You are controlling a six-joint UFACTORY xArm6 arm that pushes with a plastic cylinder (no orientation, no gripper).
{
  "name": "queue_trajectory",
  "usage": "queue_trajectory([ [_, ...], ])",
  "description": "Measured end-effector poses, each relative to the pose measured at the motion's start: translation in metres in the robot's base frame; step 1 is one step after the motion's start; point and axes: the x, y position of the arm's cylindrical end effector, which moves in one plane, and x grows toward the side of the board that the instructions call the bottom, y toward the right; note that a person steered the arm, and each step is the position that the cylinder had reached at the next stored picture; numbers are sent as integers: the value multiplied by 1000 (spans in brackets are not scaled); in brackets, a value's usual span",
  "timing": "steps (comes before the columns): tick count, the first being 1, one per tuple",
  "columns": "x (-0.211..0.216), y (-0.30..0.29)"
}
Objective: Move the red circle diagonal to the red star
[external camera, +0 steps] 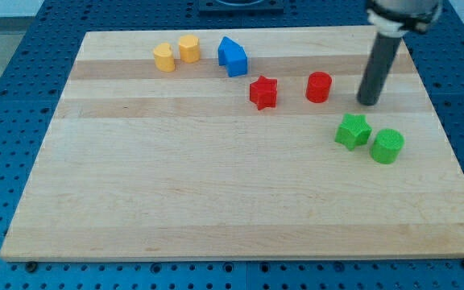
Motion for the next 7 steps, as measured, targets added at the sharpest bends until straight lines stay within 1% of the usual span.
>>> queue_trajectory([
  [1,-14,-75],
  [2,-7,-172],
  [3,-5,-250],
  [4,-9,-188],
  [5,-47,-157],
  [6,-58,-209],
  [7,-46,-275],
])
